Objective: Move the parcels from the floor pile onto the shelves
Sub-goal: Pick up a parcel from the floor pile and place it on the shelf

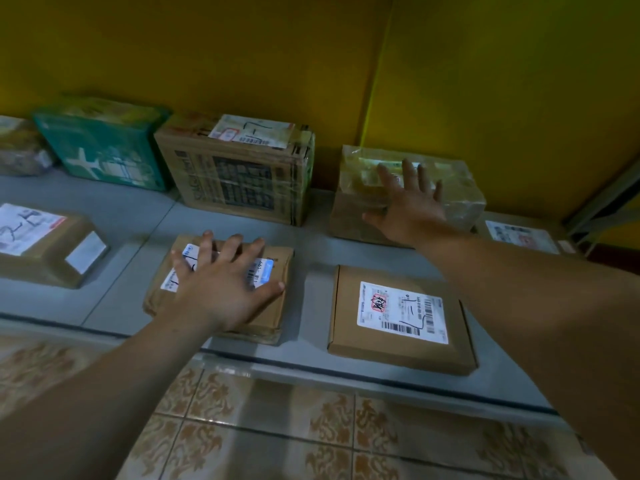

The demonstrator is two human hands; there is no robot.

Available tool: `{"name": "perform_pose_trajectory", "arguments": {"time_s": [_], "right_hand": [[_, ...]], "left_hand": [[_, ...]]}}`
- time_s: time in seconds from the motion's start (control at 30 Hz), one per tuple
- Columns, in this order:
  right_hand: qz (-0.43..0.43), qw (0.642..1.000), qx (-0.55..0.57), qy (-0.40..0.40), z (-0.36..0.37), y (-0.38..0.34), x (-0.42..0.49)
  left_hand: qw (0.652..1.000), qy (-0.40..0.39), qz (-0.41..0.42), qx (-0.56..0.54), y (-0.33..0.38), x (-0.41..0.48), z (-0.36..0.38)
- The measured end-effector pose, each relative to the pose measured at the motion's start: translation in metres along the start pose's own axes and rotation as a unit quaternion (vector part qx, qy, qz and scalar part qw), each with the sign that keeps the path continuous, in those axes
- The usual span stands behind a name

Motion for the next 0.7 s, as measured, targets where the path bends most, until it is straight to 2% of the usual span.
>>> {"name": "perform_pose_trajectory", "arguments": {"time_s": [0.07,0.23,0.5,0.6,0.7], "right_hand": [[0.0,1.0,-0.023,-0.02,0.011,-0.002,0.009],[-0.02,0.999,-0.022,0.035,0.011,0.005,0.005],[-0.013,0.999,-0.029,0.016,0.004,0.013,-0.006],[0.002,1.0,0.006,0.01,-0.001,-0.006,-0.003],[-0.042,0.998,0.048,0.024,-0.011,-0.049,0.004]], "left_hand": [[1.0,-0.003,-0.002,-0.003,0.0,-0.001,0.0],[1.0,-0.006,-0.008,-0.006,0.0,-0.002,-0.001],[1.0,-0.025,-0.005,0.003,-0.003,-0.002,-0.007],[0.999,-0.035,-0.009,0.009,-0.019,-0.004,-0.011],[0.999,-0.03,-0.017,-0.007,-0.03,-0.009,-0.01]]}}
Point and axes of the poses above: each hand's wrist, its own x-axis towards the middle knuckle, its own z-axis out of the palm, y = z × x, the point moved 3 cm from there along x, towards the middle knuckle, and after that the axes turned 2 degrees about y, right-handed, at the moved point
